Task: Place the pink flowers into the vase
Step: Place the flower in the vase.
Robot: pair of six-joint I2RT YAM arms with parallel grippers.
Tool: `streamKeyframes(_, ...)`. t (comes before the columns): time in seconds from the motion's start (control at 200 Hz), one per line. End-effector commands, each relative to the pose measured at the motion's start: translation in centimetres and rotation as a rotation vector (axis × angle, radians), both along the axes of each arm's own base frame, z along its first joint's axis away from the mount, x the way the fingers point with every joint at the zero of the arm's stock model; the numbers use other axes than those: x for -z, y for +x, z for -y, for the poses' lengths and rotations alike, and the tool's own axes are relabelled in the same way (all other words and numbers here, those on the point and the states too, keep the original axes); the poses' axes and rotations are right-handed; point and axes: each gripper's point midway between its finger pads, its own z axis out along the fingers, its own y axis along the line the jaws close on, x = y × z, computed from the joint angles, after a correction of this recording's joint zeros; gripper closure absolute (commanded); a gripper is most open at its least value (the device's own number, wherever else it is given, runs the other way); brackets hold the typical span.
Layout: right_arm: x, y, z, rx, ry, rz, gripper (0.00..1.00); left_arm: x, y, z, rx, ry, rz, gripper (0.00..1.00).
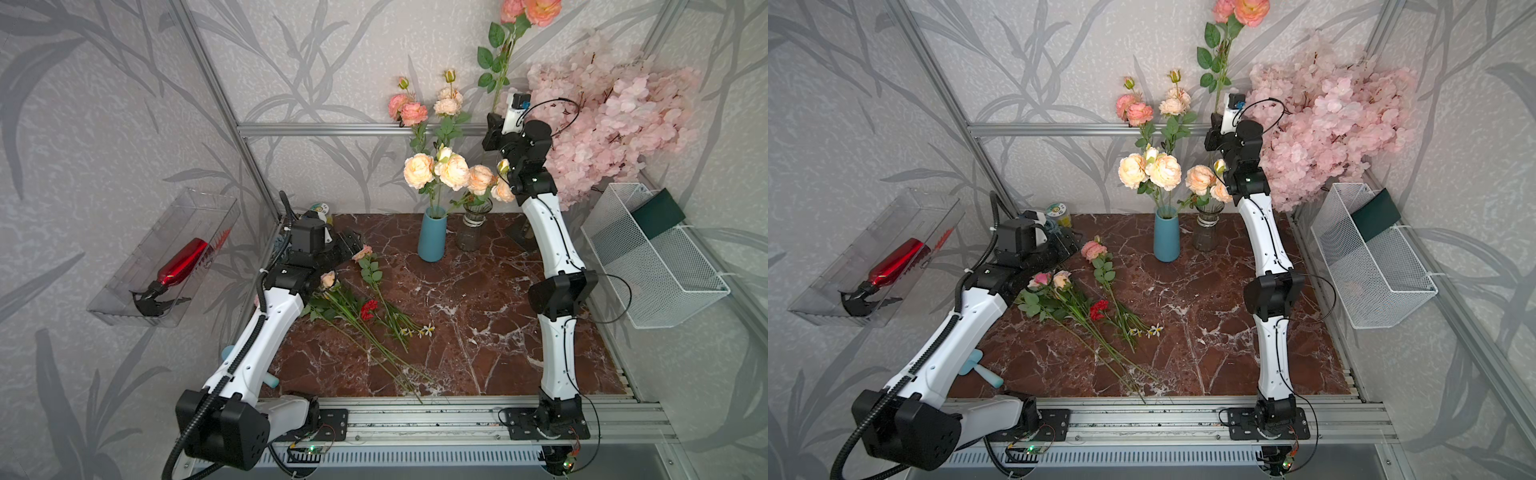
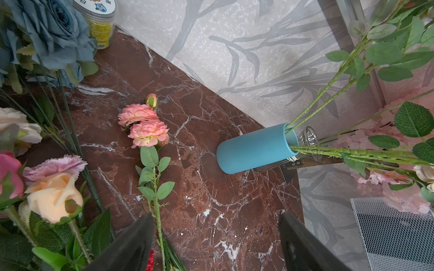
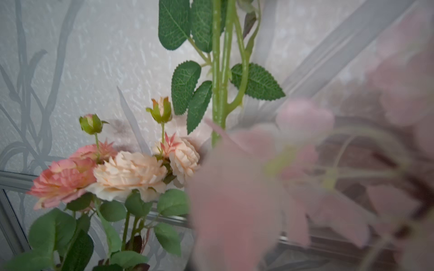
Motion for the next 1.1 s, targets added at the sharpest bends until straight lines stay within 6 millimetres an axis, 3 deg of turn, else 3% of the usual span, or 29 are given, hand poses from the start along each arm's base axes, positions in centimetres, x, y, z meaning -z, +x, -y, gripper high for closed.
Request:
streamKeyframes(0.0, -1.1, -0.7, 0.2, 0.009, -0.004, 0.044, 1.00, -0.4, -0.1, -0.4, -0.008, 0.002, 0.019, 0.16)
streamKeyframes(0.29, 5.1, 0.8, -0.4, 0.012, -0.032, -0.126, 1.00, -0.2, 0.0, -0.8, -0.019, 0.007, 0.013, 0.16)
streamKeyframes(0.49, 8.8, -0.2, -0.3, 0.033, -0.062, -0.242, 1.00, -0.3, 0.0, -0.9, -0.024, 0.006, 0.014, 0.16)
streamKeyframes(0.565, 9.1, -0.9, -0.1, 0.034, -0.063, -0.246, 0.88, -0.3, 0.0, -0.9, -0.023, 0.005, 0.015, 0.16)
streamKeyframes(0.715, 7.2, -2.1, -0.2, 0.024, -0.067, -0.207, 0.70, -0.4, 0.0, -0.7, -0.017, -0.008, 0.016, 0.16)
streamKeyframes(0.815, 4.6, -3.2, -0.5, 0.012, -0.074, -0.151, 0.63, -0.4, 0.0, -0.6, -0.014, -0.019, 0.016, 0.16)
streamKeyframes(0.97, 0.5, -5.1, -1.0, 0.002, -0.096, -0.077, 0.60, -0.3, 0.0, -0.7, -0.021, -0.013, 0.006, 0.16)
streamKeyframes(1.095, -3.3, -7.5, -1.7, -0.017, -0.107, -0.015, 0.60, 0.9, 0.4, -1.0, -0.034, 0.032, -0.075, 0.16)
